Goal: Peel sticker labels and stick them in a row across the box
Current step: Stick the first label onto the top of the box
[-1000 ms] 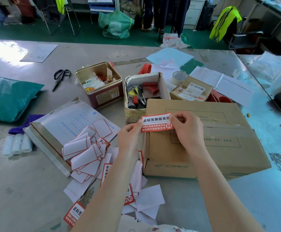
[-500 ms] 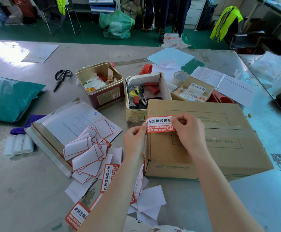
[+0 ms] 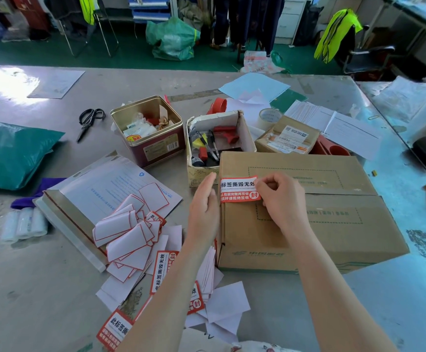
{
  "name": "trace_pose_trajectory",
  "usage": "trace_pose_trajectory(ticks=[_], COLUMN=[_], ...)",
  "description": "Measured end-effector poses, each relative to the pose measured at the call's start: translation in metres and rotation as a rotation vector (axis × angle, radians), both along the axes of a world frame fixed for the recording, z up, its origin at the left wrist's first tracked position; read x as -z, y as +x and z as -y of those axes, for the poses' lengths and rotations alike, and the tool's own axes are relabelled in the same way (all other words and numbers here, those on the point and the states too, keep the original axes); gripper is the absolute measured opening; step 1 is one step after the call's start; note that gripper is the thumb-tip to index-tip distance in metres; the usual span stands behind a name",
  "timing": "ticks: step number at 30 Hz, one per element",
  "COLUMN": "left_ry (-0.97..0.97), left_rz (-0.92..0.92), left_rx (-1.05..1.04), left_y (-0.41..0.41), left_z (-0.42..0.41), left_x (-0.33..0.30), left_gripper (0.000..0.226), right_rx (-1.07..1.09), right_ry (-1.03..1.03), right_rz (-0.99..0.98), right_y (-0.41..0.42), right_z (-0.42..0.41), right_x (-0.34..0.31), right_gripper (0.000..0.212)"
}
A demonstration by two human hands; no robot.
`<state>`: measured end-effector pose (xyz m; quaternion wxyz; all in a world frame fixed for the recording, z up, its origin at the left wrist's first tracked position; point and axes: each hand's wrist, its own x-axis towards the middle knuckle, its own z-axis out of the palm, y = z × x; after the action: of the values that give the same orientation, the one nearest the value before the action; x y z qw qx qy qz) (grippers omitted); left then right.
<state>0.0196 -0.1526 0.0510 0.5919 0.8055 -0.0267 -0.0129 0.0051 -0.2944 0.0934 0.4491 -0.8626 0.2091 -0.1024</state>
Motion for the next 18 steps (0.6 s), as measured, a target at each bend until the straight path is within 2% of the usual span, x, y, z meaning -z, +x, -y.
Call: trace_pose_trajectory(ticks=[3, 7, 11, 15, 18], left_ry=[0.004, 0.381, 0.714, 0.873, 0.936], left_rz=[0.086, 0.263, 0.288, 0.308, 0.314], left_rx=[0.139, 0.340, 0.446, 0.487, 0.518], left_y=[-0.008, -0.014, -0.014, -0.014, -0.014], left_z=[-0.003, -0.006, -0.012, -0.010, -0.002], left_x=[-0.008, -0.010, -0.019, -0.025, -0.030], left_gripper=[0.041, 0.049, 0.063, 0.073, 0.070], right_rx=[-0.001, -0.009, 0.026, 0.132, 0.145], right_ry=[-0.010, -0.041, -0.049, 0.069, 0.098], right_rz=[-0.003, 0.001, 0.003, 0.055, 0.059], right_y=[-0.001, -0.003, -0.004, -0.007, -0.010], right_z=[0.001, 0.000, -0.001, 0.002, 0.004], right_x=[0.000, -0.004, -0.004, -0.006, -0.007], right_gripper=[0.017, 0.015, 0.012, 0.007, 0.009])
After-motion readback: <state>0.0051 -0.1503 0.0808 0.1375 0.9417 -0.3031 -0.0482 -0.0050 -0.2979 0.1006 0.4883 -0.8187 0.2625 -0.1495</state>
